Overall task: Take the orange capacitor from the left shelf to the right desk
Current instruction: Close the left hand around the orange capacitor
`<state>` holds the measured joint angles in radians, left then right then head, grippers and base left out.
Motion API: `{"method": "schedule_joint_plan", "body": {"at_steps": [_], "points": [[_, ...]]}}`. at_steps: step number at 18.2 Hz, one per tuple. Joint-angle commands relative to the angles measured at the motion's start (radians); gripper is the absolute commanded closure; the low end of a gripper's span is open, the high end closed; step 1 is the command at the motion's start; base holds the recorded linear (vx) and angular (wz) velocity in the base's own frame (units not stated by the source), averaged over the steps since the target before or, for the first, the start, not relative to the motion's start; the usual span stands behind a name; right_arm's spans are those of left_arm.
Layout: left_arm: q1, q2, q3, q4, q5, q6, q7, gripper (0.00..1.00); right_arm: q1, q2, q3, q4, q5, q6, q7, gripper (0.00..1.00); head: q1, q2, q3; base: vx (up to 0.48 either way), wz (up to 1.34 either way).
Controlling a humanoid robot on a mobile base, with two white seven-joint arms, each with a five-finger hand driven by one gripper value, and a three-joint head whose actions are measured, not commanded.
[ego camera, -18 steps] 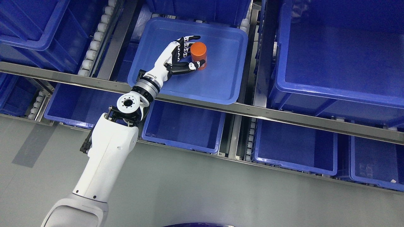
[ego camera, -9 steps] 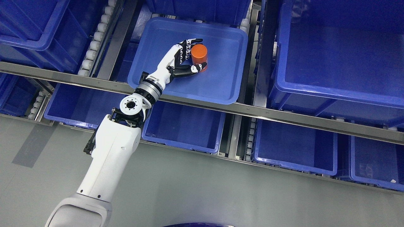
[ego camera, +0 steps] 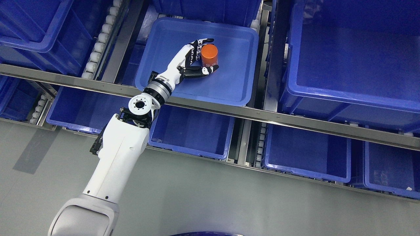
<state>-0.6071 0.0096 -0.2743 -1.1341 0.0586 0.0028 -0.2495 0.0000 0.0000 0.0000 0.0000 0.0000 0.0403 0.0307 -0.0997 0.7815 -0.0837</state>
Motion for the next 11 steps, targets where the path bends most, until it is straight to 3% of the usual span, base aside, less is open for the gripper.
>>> {"method": "schedule_joint_plan", "body": {"at_steps": [1, 8, 11], "points": [[-0.023, 0.008, 0.003, 0.089, -0.005, -0.004, -0.005, 0.52, 0.034, -0.017, -0.012, -0.023, 0.000, 0.000, 0.000, 0.00, 0.0000, 0.000, 0.000, 0.000, 0.00], [-0.019, 0.008, 0.035, 0.096, 0.032, -0.119, -0.025, 0.97, 0.034, -0.017, -0.012, -0.023, 0.000, 0.000, 0.000, 0.00, 0.0000, 0.000, 0.000, 0.000, 0.00], [-0.019, 0.008, 0.064, 0.094, 0.046, -0.149, -0.027, 0.99, 0.034, -0.017, -0.012, -0.023, 0.000, 0.000, 0.000, 0.00, 0.0000, 0.000, 0.000, 0.000, 0.00]]}}
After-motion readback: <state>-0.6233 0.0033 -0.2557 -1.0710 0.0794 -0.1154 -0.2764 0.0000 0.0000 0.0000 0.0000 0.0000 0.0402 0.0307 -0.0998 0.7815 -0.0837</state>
